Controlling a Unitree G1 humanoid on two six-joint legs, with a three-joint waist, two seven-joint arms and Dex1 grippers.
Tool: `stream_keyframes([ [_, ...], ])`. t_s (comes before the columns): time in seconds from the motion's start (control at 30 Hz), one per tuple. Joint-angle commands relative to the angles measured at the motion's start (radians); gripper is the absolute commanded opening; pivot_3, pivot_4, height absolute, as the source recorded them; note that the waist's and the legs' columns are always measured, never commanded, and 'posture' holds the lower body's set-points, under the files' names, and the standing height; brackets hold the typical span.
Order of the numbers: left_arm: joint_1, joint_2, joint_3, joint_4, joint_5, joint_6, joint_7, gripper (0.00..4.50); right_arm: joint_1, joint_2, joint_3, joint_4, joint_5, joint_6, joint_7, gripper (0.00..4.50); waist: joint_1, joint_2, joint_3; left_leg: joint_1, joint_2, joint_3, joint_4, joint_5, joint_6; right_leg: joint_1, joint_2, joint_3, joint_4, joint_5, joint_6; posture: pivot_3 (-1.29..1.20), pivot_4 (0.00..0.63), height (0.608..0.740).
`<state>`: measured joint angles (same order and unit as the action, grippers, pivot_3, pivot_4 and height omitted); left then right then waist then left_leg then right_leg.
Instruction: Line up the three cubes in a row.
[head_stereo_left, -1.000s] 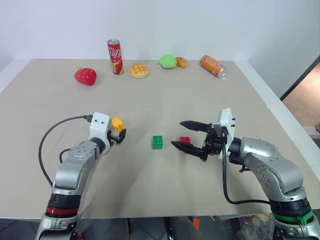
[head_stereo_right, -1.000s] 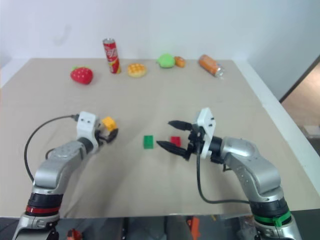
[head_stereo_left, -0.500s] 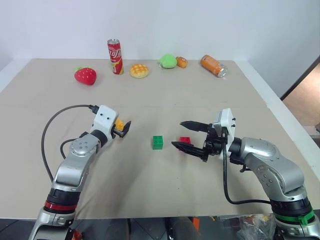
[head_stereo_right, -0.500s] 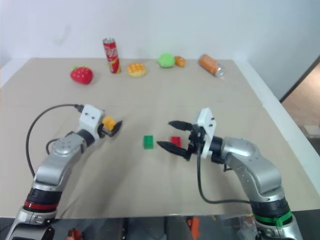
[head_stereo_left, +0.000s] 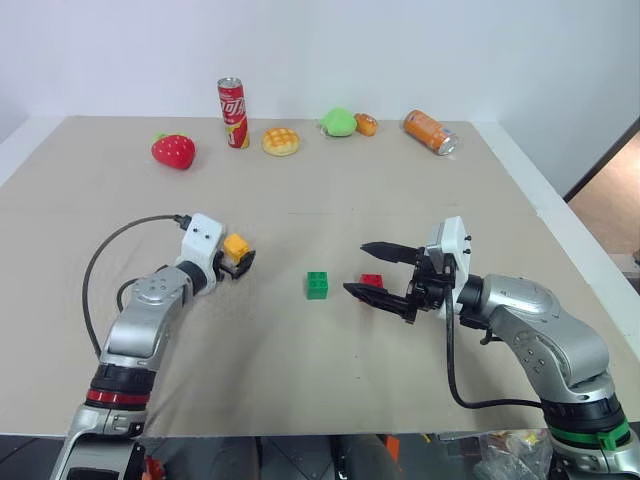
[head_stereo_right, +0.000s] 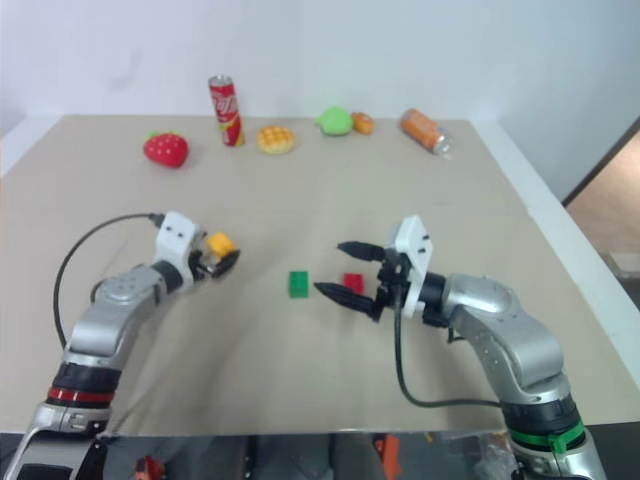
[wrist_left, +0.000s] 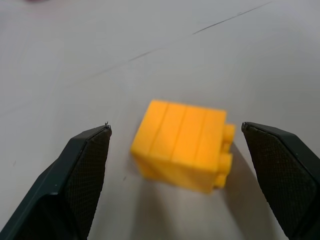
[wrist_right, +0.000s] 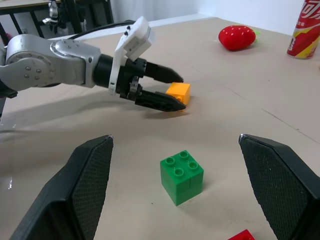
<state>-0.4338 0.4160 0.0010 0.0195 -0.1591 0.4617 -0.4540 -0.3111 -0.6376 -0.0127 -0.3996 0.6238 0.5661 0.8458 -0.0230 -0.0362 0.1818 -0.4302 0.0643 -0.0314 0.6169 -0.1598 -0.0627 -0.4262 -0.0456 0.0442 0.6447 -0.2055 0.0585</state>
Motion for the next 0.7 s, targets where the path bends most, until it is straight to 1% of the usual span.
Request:
stream_keyframes([
  [0.03,-0.054,-0.001,0.051,0.018,0.002,-0.066,0.030,4.32,0.010,-0.010,-0.039,-0.049,0.017,-0.005,-0.004,4.18,0.000,0.000,0.000,0.000,0.000,0.000,0.000,0.000,0.000,0.000,0.000,0.000,0.000,0.000,0.000,0.00,0.150,0.740],
  [0.13,-0.060,-0.012,0.066,0.030,0.005,-0.096,0.053,4.32,0.016,-0.010,-0.040,-0.051,0.016,-0.007,-0.007,4.18,0.000,0.000,0.000,0.000,0.000,0.000,0.000,0.000,0.000,0.000,0.000,0.000,0.000,0.000,0.000,0.00,0.150,0.740],
  [0.33,-0.036,-0.030,0.063,-0.012,-0.041,-0.098,0.006,4.32,0.015,-0.012,-0.041,-0.048,0.014,-0.008,-0.005,4.18,0.000,0.000,0.000,0.000,0.000,0.000,0.000,0.000,0.000,0.000,0.000,0.000,0.000,0.000,0.000,0.00,0.150,0.740],
  [0.5,0.033,-0.008,0.035,-0.070,-0.079,-0.082,-0.099,4.32,0.007,-0.016,-0.040,-0.042,0.014,-0.009,0.000,4.18,-0.001,0.000,0.000,0.000,0.000,0.000,0.000,0.000,0.000,0.000,0.000,0.000,0.000,0.000,0.000,0.00,0.150,0.740],
  [0.7,0.069,0.019,0.026,-0.047,-0.051,-0.108,-0.121,4.32,0.010,-0.017,-0.036,-0.043,0.013,-0.010,0.001,4.18,0.000,0.000,0.000,0.000,0.000,0.000,0.000,0.000,0.000,0.000,0.000,0.000,0.000,0.000,0.000,0.00,0.150,0.740],
])
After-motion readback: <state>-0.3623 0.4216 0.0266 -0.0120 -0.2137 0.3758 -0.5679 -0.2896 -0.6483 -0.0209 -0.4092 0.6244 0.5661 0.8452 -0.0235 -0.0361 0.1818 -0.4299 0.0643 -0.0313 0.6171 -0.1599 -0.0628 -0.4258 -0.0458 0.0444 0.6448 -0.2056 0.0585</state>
